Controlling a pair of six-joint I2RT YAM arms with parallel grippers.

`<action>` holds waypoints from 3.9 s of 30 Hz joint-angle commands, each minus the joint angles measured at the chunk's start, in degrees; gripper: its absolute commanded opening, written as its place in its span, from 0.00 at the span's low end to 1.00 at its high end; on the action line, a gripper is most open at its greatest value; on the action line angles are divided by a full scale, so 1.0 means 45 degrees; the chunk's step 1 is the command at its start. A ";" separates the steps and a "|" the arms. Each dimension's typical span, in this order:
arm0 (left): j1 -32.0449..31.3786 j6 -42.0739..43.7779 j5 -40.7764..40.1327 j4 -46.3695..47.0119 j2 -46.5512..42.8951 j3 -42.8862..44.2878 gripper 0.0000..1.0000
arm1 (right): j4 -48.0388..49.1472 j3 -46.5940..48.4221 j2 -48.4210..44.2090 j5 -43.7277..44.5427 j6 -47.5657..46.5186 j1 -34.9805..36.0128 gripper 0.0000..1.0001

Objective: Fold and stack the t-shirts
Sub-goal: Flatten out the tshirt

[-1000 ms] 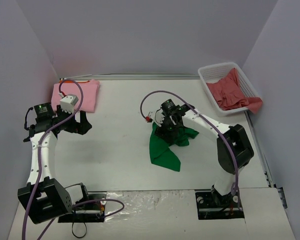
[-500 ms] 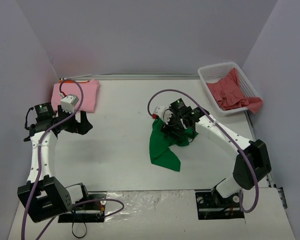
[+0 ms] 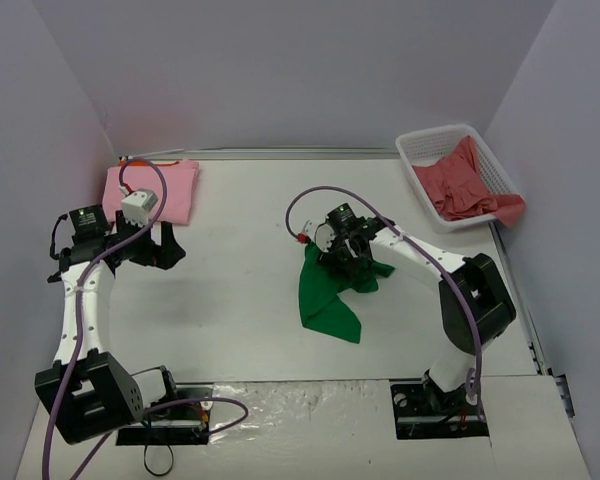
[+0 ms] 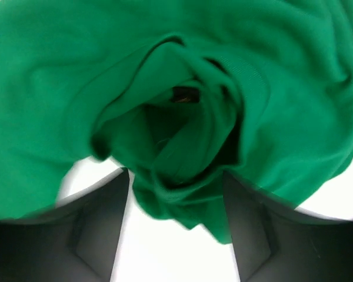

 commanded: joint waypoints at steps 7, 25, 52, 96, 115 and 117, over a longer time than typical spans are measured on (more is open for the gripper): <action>0.0069 0.0243 0.0597 -0.0081 -0.0035 0.0378 0.94 | 0.1125 -0.0211 -0.0518 0.2096 0.0485 -0.0494 0.00; -0.5378 0.0887 0.0891 -0.1895 0.2891 0.3578 0.94 | -0.0928 -0.1538 -0.7612 -0.0405 0.0153 -0.4378 0.00; -1.0360 -1.4419 0.5186 1.1121 1.3886 0.8367 0.94 | 0.0459 -0.3533 -0.9059 -0.1869 0.1481 -0.7429 0.00; -1.1179 -0.2046 -0.4991 -0.3283 0.5731 1.2235 0.02 | -0.0830 0.1916 -0.5679 -0.4271 0.0407 -0.6452 0.00; -1.4387 0.4366 0.6297 -0.9265 0.8655 0.9227 0.94 | -0.1142 -0.0760 -0.6559 -0.3178 0.0329 -0.6374 0.00; -1.3318 0.3434 0.7193 -0.7923 0.8734 0.8838 0.94 | -0.1181 -0.0779 -0.6462 -0.3023 0.0329 -0.6354 0.00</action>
